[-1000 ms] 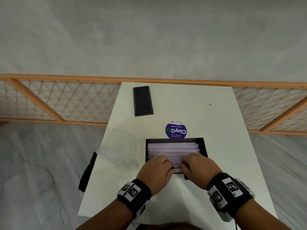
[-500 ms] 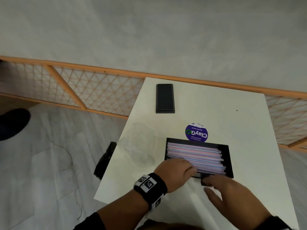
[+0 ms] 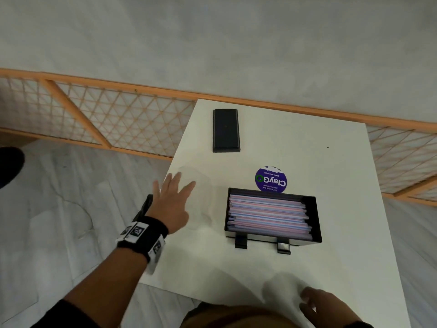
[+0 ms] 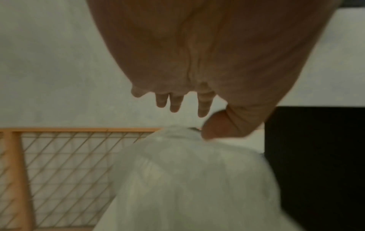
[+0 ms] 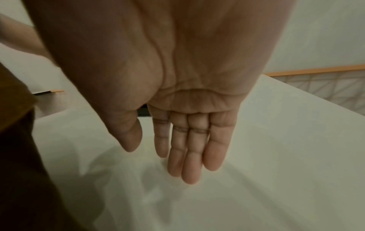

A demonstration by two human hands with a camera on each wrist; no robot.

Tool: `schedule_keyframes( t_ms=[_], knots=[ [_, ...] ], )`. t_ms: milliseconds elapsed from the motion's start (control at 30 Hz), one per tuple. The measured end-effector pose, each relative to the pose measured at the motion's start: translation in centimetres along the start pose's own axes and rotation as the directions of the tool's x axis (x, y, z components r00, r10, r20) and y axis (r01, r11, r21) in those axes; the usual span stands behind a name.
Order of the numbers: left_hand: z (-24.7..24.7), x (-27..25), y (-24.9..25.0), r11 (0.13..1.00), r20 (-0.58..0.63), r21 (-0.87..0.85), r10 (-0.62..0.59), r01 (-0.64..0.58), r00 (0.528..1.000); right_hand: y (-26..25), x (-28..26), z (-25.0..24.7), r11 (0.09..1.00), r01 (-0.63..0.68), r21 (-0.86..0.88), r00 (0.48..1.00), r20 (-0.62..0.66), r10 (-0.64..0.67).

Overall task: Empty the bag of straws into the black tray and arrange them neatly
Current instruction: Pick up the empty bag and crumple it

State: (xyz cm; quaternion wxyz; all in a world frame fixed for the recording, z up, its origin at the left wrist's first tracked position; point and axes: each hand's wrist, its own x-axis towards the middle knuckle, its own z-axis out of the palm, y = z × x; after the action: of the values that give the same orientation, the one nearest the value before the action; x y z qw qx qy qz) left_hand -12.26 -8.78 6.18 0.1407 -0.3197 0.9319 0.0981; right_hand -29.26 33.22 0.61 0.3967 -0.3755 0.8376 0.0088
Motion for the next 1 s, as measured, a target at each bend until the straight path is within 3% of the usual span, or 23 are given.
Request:
schedule_keyframes(
  t_ms=[67, 200, 333, 433, 500, 567, 633, 700, 867, 933, 1000],
  knots=[
    [1.7, 0.2, -1.2, 0.999, 0.093, 0.051, -0.011, 0.006, 0.996, 0.8, 0.2, 0.5, 0.999, -0.043, -0.004, 0.999, 0.014, 0.043],
    [5.2, 1.1, -1.2, 0.991, 0.196, -0.107, -0.059, 0.082, 0.979, 1.4, 0.6, 1.4, 0.995, -0.104, 0.009, 0.994, 0.036, 0.104],
    [7.3, 2.0, -0.3, 0.975, 0.113, -0.193, -0.086, 0.106, 0.99, 0.8, 0.6, 1.8, 0.99, -0.139, 0.015, 0.989, 0.055, 0.138],
    [7.7, 1.9, 0.5, 0.968, 0.117, -0.23, -0.077, 0.103, 0.99, -0.2, 0.0, 1.7, 0.991, -0.136, 0.006, 0.99, 0.039, 0.136],
    [7.5, 1.7, 1.0, 0.929, 0.08, -0.345, -0.111, 0.132, 0.991, -1.0, -0.6, 1.3, 0.993, -0.117, 0.009, 0.993, -0.008, 0.117],
    [6.7, 0.9, 1.2, 0.854, -0.02, -0.49, -0.214, 0.176, 0.977, -1.8, -1.0, 0.8, 0.996, -0.088, 0.008, 0.995, -0.035, 0.088],
    [5.3, -0.1, 1.2, 0.717, -0.102, -0.668, -0.353, 0.199, 0.93, -2.8, -1.3, 0.0, 0.998, -0.064, 0.015, 0.997, -0.052, 0.065],
    [2.9, -1.3, 0.9, 0.583, -0.162, -0.801, -0.429, 0.135, 0.889, -3.8, -1.6, -0.9, 0.999, -0.031, 0.044, 0.995, -0.093, 0.035],
    [-2.6, -3.5, 1.3, 0.443, -0.339, -0.88, -0.338, -0.169, 0.878, -6.6, -2.6, -3.8, 0.995, 0.056, 0.088, 0.979, -0.198, -0.037],
    [-4.8, -4.5, 3.2, 0.347, -0.31, -0.919, -0.343, -0.187, 0.887, -7.9, -3.2, -5.5, 0.986, 0.099, 0.131, 0.971, -0.228, -0.067],
    [-7.1, -5.8, 5.9, 0.24, -0.267, -0.948, -0.244, -0.209, 0.932, -8.9, -4.1, -7.3, 0.956, 0.182, 0.228, 0.946, -0.307, -0.107]
  ],
)
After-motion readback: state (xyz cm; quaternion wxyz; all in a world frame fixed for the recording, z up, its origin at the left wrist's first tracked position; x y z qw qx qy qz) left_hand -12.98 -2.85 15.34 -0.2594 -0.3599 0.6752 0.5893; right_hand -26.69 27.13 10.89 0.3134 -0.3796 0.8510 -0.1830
